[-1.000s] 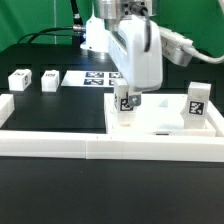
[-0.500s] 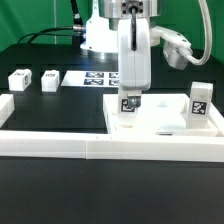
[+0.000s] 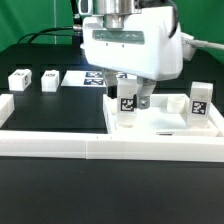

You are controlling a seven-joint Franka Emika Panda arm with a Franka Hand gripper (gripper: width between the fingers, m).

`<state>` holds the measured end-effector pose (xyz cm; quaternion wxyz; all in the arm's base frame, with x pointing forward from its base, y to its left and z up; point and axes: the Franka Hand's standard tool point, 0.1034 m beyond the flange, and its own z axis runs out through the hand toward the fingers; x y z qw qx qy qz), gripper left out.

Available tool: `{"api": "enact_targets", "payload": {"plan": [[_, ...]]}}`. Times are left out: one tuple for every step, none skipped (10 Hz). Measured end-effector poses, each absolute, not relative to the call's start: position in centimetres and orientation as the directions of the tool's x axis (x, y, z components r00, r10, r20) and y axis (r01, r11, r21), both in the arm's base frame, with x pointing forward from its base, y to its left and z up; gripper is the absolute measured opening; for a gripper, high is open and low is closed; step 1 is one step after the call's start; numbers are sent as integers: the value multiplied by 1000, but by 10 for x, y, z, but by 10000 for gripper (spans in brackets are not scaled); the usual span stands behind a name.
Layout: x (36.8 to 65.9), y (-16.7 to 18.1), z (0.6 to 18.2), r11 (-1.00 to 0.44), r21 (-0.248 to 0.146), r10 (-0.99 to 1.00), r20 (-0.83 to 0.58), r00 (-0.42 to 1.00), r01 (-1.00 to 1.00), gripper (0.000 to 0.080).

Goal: Assemble square table

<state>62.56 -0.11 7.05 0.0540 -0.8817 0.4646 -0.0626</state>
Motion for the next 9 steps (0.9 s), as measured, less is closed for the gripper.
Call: {"api": "enact_targets", "payload": {"plan": [[625,-2,70,-624,-148,-781,72,621,-767,649],[625,-2,70,-680,-141,-732,83,676,-719,649],[626,-4,71,-767,-131,-641,101,761,-629,649],[627,-10,74,-853,-117,-520,119,846,-508,649],[626,-15,77,-905,-106,-424,120,898,-413,649],[625,-21,81,-928,-103,-370,113,922,-359,649],[624,-22,84,-926,-106,-373,98,923,-363,649],[621,-11,89,-908,-114,-413,83,907,-403,649],[614,4,88,-901,-109,-424,20,905,-420,649]]}}
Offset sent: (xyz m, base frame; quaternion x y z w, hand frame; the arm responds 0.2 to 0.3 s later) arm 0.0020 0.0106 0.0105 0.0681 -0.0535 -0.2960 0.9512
